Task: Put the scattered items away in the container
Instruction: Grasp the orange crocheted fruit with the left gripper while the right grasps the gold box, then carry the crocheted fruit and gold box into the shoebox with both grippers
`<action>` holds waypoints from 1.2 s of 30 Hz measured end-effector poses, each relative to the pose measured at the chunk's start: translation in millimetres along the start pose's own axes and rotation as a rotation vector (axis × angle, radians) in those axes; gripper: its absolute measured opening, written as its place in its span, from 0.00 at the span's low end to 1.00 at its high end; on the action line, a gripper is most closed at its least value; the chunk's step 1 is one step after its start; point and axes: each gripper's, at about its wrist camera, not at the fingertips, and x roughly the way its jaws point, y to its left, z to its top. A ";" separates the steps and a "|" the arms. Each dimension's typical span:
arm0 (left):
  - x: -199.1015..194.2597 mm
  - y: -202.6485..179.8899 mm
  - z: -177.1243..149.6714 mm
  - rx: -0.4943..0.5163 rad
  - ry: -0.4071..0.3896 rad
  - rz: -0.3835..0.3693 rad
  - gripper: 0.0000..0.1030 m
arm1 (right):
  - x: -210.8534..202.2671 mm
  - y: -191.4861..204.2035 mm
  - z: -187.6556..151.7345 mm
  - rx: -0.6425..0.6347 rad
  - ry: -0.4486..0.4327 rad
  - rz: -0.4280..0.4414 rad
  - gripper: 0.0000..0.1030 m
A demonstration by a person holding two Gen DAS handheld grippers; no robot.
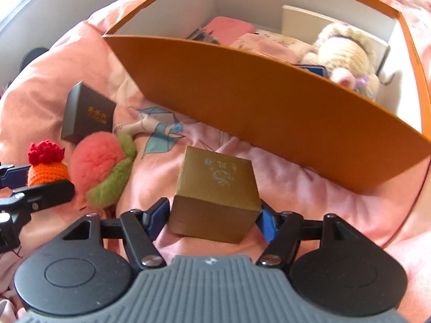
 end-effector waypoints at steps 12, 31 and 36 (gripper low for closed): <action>-28.5 -19.2 57.9 0.043 -0.122 -0.129 0.51 | -43.2 25.2 20.7 -0.131 -0.086 0.098 0.62; 70.8 -46.4 191.4 0.160 -0.120 -0.160 0.51 | -63.8 -27.5 135.3 -0.178 -0.370 -0.106 0.60; 119.4 -40.9 187.4 0.182 -0.066 -0.151 0.51 | -24.1 -58.5 142.5 -0.105 -0.325 -0.062 0.60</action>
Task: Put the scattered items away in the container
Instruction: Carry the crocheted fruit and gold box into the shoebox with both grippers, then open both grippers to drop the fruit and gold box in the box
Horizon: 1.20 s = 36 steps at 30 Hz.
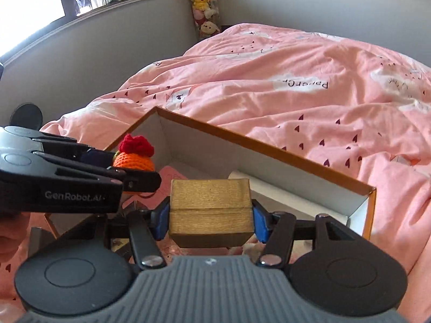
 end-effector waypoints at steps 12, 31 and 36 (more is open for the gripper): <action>52.1 -4.8 6.7 0.093 0.085 0.014 0.52 | 39.3 -32.2 -11.9 0.093 0.019 0.031 0.61; 18.5 -15.2 4.9 0.126 0.026 0.024 0.61 | -0.3 -28.8 -18.9 0.097 -0.035 -0.031 0.66; -27.0 -17.5 -13.1 0.106 -0.055 0.044 0.61 | -23.3 -26.3 -33.5 0.135 -0.043 -0.035 0.66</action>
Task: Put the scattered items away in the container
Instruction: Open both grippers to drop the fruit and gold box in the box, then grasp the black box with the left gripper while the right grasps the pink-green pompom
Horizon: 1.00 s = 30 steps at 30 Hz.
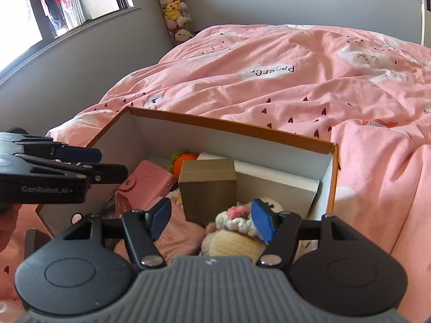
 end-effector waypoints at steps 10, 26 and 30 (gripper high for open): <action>-60.2 23.7 -24.3 -0.321 -0.011 -0.032 0.58 | -13.3 29.0 -10.3 0.231 0.055 0.149 0.68; -155.7 61.6 -134.5 -0.314 -0.145 0.208 0.58 | -97.6 47.7 -85.1 -0.036 -0.062 -0.119 0.77; -146.8 59.3 -159.7 -0.349 -0.085 0.189 0.58 | -92.7 52.6 -102.4 -0.047 -0.031 -0.140 0.76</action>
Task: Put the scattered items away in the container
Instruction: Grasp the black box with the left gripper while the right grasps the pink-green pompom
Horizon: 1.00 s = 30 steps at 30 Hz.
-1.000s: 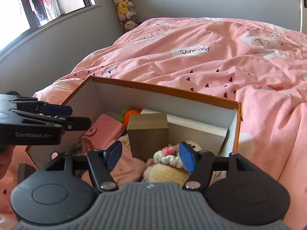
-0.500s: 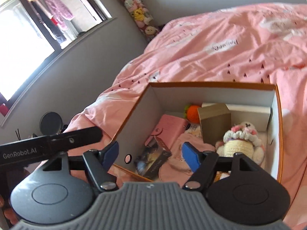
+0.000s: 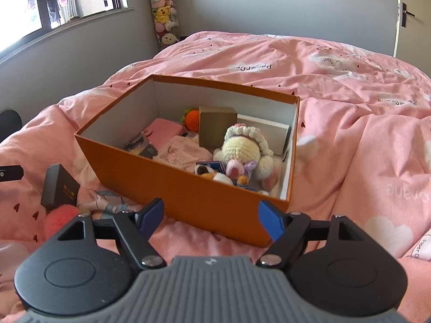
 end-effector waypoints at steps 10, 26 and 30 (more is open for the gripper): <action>18.9 21.3 0.0 -0.070 0.101 0.024 0.59 | 49.5 89.0 7.5 -0.217 0.063 0.271 0.65; 21.8 17.7 23.1 -0.023 0.134 0.042 0.58 | 98.9 186.2 -8.1 -0.536 0.150 0.457 0.72; 32.7 22.1 23.3 -0.033 0.160 0.038 0.59 | 119.1 184.1 -25.9 -0.529 0.212 0.453 0.72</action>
